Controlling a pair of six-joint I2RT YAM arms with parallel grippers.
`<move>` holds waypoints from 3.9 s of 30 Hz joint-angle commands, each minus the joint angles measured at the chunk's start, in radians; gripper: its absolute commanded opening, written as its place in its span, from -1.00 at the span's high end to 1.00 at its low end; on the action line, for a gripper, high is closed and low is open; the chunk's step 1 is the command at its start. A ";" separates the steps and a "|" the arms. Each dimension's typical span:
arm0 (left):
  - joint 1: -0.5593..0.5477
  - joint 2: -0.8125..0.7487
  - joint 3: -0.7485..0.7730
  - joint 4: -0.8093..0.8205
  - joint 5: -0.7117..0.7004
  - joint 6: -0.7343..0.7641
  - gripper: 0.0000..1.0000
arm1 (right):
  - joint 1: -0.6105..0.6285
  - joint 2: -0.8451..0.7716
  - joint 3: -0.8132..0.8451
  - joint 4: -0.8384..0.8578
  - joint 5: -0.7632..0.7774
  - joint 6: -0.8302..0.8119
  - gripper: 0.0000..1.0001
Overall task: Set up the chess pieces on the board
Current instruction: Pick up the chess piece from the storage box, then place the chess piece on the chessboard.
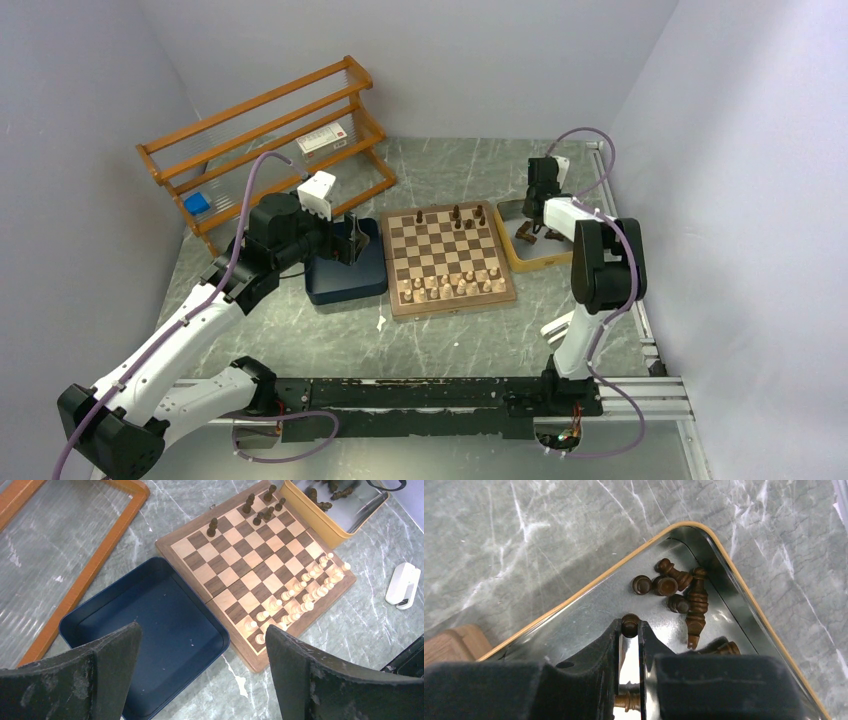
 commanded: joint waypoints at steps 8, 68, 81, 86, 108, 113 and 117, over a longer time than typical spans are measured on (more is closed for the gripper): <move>-0.008 -0.005 -0.008 0.023 0.015 0.011 -0.95 | 0.069 -0.145 -0.005 -0.054 0.008 0.021 0.73; -0.008 -0.013 -0.008 0.020 0.014 0.011 -0.95 | 0.551 -0.026 0.020 0.013 0.041 0.051 0.68; -0.008 -0.013 -0.008 0.021 0.015 0.011 -0.95 | 0.550 -0.002 0.022 0.014 0.050 0.051 0.67; -0.008 -0.015 -0.008 0.021 0.013 0.010 -0.95 | 0.550 0.001 0.023 0.005 0.059 0.049 0.67; -0.008 -0.015 -0.008 0.021 0.013 0.011 -0.95 | 0.551 0.016 0.028 -0.009 0.058 0.047 0.59; -0.008 -0.014 -0.008 0.021 0.014 0.011 -0.96 | 0.552 0.017 0.042 -0.017 0.057 0.045 0.51; -0.008 -0.011 -0.008 0.021 0.011 0.009 -0.95 | 0.550 0.009 0.058 -0.031 0.053 0.042 0.46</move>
